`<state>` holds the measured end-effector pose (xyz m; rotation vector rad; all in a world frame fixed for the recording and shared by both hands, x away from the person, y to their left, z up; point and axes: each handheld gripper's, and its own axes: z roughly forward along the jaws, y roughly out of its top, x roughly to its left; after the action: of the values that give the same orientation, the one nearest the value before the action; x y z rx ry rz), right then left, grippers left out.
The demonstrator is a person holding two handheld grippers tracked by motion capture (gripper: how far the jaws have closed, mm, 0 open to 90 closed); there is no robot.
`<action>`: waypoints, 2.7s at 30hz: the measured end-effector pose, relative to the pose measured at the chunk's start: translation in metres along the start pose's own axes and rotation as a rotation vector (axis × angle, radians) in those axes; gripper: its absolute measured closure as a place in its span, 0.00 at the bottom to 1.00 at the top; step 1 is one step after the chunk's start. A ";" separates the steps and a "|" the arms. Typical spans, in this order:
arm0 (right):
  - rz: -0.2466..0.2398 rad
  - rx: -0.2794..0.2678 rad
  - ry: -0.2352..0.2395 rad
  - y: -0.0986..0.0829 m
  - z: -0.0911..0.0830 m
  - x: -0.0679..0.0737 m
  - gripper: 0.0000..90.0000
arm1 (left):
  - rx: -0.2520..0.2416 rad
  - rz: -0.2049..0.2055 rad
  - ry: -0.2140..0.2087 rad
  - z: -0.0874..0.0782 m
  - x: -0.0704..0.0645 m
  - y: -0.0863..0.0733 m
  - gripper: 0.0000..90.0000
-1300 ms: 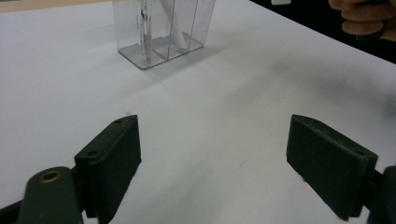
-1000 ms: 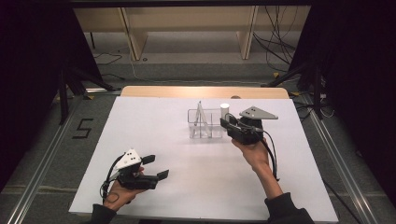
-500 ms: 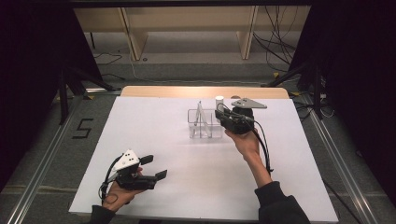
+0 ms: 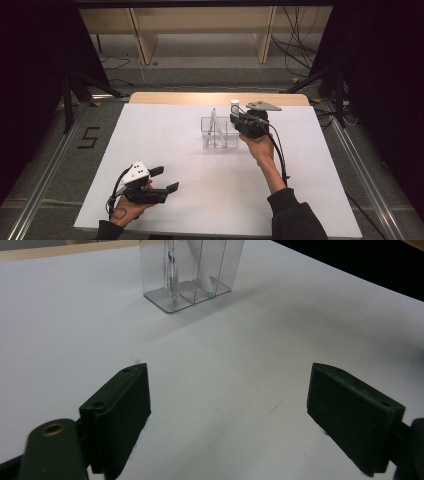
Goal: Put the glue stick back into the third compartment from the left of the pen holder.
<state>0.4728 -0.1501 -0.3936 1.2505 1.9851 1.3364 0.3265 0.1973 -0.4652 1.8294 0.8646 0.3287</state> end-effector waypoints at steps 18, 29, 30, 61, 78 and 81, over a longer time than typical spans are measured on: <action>0.004 0.042 -0.025 -0.006 0.016 -0.002 0.78 | -0.006 -0.001 0.006 0.000 0.000 -0.001 0.19; 0.014 0.060 -0.040 -0.010 0.024 -0.003 0.77 | -0.009 0.001 0.012 0.000 0.001 -0.001 0.19; 0.018 0.060 -0.043 -0.010 0.024 -0.003 0.76 | -0.008 0.001 0.011 0.000 0.001 -0.001 0.19; 0.031 0.017 0.056 -0.007 -0.017 0.002 0.32 | 0.002 -0.004 0.000 0.002 0.000 -0.001 0.19; 0.009 -0.029 0.105 -0.038 -0.054 0.011 0.29 | 0.009 -0.005 -0.004 0.003 -0.001 -0.001 0.19; 0.008 -0.037 0.114 -0.042 -0.060 0.013 0.29 | 0.011 -0.006 -0.008 0.004 -0.002 -0.001 0.19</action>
<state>0.4029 -0.1734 -0.4035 1.1906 2.0246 1.4717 0.3269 0.1939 -0.4678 1.8368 0.8677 0.3133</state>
